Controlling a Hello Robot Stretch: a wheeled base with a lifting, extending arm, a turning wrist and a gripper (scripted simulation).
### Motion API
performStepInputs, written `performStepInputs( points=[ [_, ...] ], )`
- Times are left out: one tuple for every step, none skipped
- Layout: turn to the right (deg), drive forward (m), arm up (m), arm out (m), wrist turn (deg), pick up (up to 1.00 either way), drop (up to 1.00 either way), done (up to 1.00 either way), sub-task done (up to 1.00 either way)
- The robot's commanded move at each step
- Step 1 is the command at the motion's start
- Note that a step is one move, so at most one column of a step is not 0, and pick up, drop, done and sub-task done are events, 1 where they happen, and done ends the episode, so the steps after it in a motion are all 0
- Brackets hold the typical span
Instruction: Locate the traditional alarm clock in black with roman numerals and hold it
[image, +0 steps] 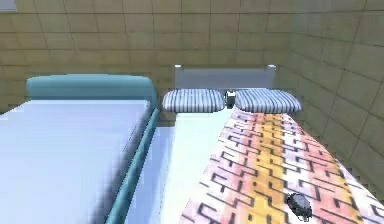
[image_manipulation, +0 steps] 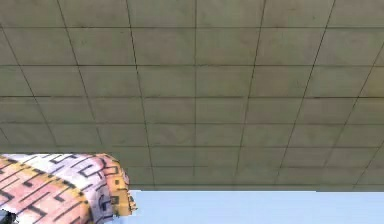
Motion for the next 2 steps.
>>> performStepInputs(
  points=[
    [-45.0,0.0,0.0,0.0,0.0,0.0,0.0,0.0,0.0],
    [-12.0,0.0,0.0,0.0,0.0,0.0,0.0,0.0,0.0]
  ],
)
